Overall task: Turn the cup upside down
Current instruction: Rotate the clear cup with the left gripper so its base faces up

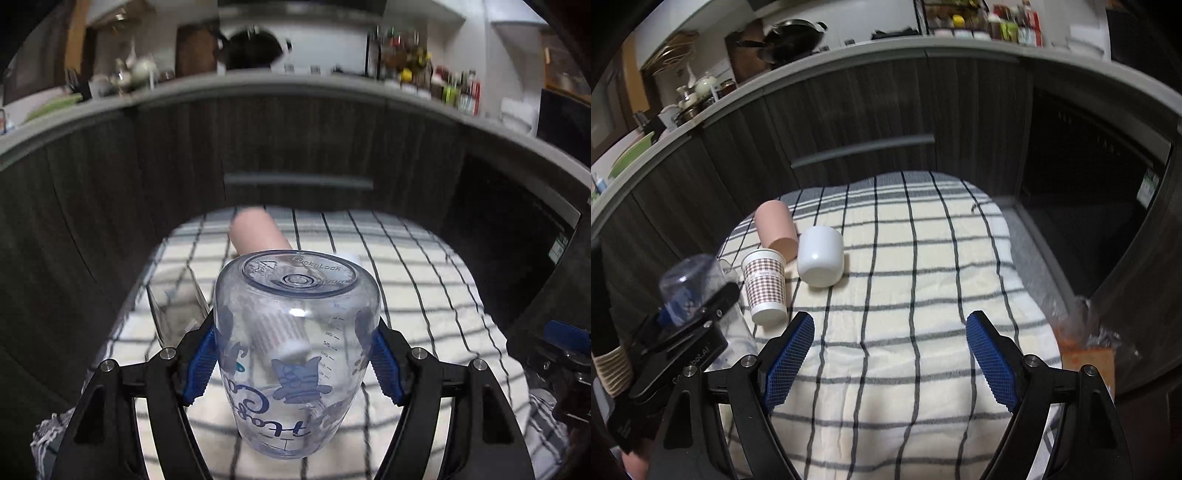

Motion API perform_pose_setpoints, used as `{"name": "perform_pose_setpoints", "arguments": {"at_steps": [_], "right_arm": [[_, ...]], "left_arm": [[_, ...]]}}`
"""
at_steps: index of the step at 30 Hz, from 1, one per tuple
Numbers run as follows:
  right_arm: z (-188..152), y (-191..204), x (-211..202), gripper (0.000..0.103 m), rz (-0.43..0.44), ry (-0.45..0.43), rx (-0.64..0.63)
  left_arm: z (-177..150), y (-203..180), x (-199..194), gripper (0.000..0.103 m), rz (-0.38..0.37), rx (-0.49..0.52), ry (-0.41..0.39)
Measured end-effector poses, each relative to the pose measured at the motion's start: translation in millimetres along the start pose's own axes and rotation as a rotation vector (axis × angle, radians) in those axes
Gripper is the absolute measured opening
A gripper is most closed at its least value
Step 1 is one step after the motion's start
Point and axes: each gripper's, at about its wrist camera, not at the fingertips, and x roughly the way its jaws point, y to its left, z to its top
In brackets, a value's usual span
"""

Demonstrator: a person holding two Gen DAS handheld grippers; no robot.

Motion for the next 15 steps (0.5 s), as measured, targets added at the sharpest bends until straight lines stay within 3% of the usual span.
{"name": "perform_pose_setpoints", "arguments": {"at_steps": [3,6,15], "right_arm": [[-5.2,7.0,3.8,0.084,-0.007,0.000,-0.017],[-9.7,11.5,8.1,0.084,-0.014,0.016,-0.027],[-15.4,27.8,7.2,0.084,-0.026,0.034,-0.078]], "left_arm": [[-7.6,5.7,0.0,0.072,-0.004,0.002,-0.087],[-18.0,12.9,8.7,0.072,-0.027,-0.008,-0.123],[-40.7,20.7,19.9,0.072,-0.024,-0.033,-0.049]]}}
